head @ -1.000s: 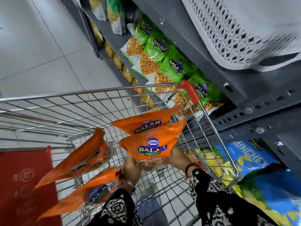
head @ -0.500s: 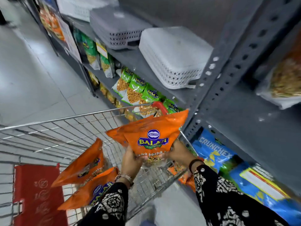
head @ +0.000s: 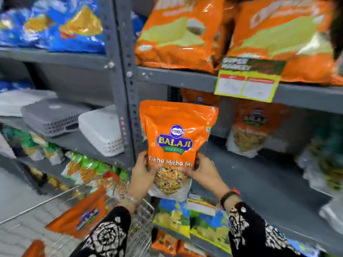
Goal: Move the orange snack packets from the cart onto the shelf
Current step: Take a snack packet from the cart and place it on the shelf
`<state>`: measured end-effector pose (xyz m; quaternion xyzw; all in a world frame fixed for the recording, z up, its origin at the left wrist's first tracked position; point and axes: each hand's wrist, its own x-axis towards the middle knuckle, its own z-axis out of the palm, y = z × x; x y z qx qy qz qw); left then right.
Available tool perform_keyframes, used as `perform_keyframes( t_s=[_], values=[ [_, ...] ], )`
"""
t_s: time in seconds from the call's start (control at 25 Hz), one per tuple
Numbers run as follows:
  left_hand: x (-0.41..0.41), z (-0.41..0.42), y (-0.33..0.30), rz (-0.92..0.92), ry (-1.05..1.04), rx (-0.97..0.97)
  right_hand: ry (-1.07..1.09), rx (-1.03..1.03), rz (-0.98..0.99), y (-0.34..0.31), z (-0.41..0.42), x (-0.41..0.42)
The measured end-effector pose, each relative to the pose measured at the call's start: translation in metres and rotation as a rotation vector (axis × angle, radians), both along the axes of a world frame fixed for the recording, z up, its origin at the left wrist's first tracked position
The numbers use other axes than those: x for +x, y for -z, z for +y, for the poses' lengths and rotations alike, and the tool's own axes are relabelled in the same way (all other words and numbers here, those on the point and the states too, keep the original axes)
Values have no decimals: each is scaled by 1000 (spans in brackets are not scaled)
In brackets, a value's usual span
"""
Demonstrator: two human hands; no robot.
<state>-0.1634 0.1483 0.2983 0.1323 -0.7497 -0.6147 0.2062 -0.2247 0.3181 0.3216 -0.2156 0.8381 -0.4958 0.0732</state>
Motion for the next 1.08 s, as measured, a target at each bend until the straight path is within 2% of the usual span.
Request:
perform_keyframes(
  t_s=[0.28, 0.44, 0.6, 0.84, 1.08],
  values=[
    [-126, 43, -7, -34, 130, -14, 273, -66, -34, 0, 35, -88],
    [-188, 42, -6, -60, 196, 51, 344, -35, 8, 5, 36, -144],
    [-222, 40, 14, -76, 192, 34, 378, -9, -17, 23, 28, -173],
    [-222, 43, 18, -46, 210, 11, 432, -127, -22, 43, 27, -175],
    [-122, 24, 44, 34, -24, 35, 519, -405, -50, 46, 6, -85]
  ],
)
